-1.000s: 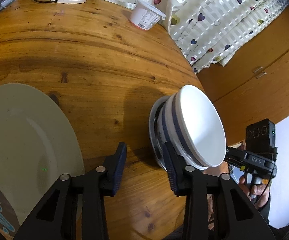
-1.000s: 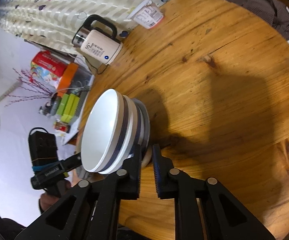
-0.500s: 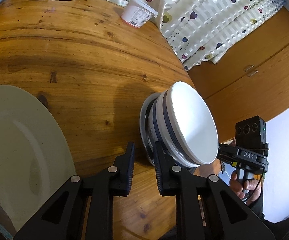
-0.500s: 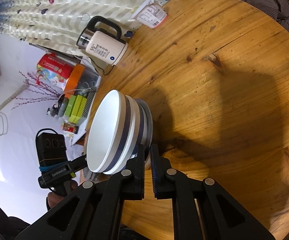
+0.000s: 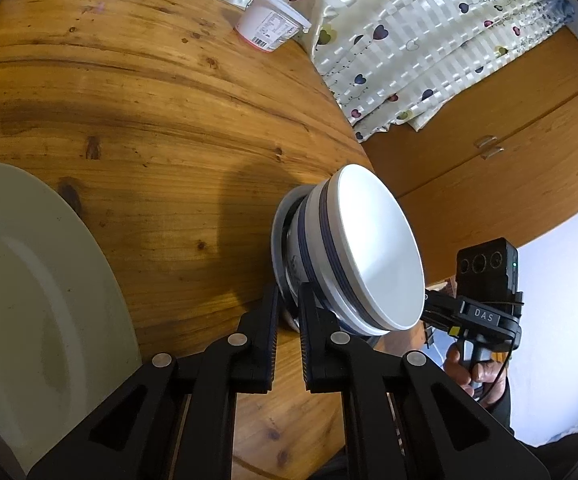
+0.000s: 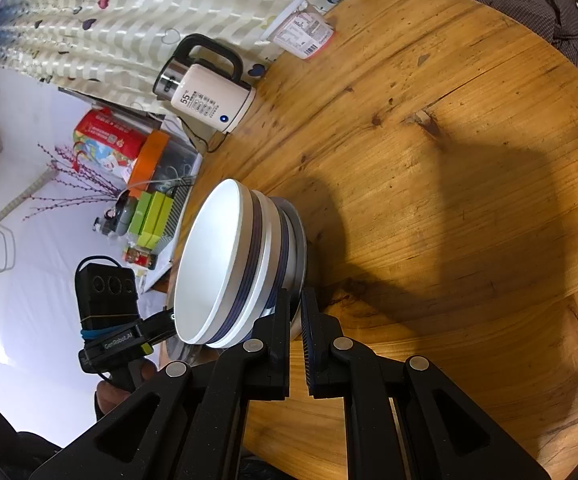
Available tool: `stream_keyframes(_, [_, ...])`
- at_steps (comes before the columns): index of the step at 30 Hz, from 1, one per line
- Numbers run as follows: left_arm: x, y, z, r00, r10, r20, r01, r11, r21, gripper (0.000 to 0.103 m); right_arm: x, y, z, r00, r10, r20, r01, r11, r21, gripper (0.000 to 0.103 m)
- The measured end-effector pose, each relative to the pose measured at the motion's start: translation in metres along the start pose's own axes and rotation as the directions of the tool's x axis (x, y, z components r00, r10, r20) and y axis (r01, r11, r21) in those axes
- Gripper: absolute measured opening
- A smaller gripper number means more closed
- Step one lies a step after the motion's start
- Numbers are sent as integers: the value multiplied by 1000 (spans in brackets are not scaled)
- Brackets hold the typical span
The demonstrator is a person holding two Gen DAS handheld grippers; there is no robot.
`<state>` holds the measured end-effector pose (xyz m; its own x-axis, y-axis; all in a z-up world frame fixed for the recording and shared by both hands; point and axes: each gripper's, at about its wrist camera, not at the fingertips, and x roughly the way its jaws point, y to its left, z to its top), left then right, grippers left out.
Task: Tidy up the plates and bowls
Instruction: 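Lift the combined bowl stack with both grippers and carry it toward the beige plates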
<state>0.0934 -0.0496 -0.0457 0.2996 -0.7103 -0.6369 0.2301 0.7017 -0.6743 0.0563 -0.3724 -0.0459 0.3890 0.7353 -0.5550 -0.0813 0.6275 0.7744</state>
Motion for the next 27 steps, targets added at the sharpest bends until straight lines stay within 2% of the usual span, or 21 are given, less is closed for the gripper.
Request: stream_keyframes(27, [2, -1, -2, 1000, 4, 12, -4, 1000, -1, 8, 0, -2, 4, 1000, -2, 4, 2, 1000, -3, 8])
